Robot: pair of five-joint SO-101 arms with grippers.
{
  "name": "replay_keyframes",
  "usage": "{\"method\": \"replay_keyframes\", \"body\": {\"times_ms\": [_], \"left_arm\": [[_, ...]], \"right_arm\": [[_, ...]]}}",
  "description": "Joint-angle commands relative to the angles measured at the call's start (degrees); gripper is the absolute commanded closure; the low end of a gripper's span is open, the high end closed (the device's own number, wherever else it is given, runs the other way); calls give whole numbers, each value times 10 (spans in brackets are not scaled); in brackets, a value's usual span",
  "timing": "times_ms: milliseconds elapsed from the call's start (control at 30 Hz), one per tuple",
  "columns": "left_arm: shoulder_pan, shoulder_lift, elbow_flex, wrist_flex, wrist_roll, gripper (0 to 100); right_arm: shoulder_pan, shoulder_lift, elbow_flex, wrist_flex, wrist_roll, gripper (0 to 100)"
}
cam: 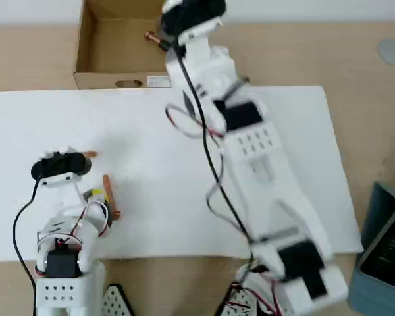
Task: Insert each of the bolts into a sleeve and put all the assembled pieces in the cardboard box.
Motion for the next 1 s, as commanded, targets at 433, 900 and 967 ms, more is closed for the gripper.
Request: {"method": "replay_keyframes", "body": {"times_ms": [433,900,967], "left_arm": [[-4,-4,-3,-12,-4,998],[-4,-4,-3,-12,-3,998],[-4,-4,-3,-12,-3,998]], "right_arm": [[4,552,-609,-37,67,989],[-18,793,-899,76,190,941],[-15,799,-900,90,189,882]]}}
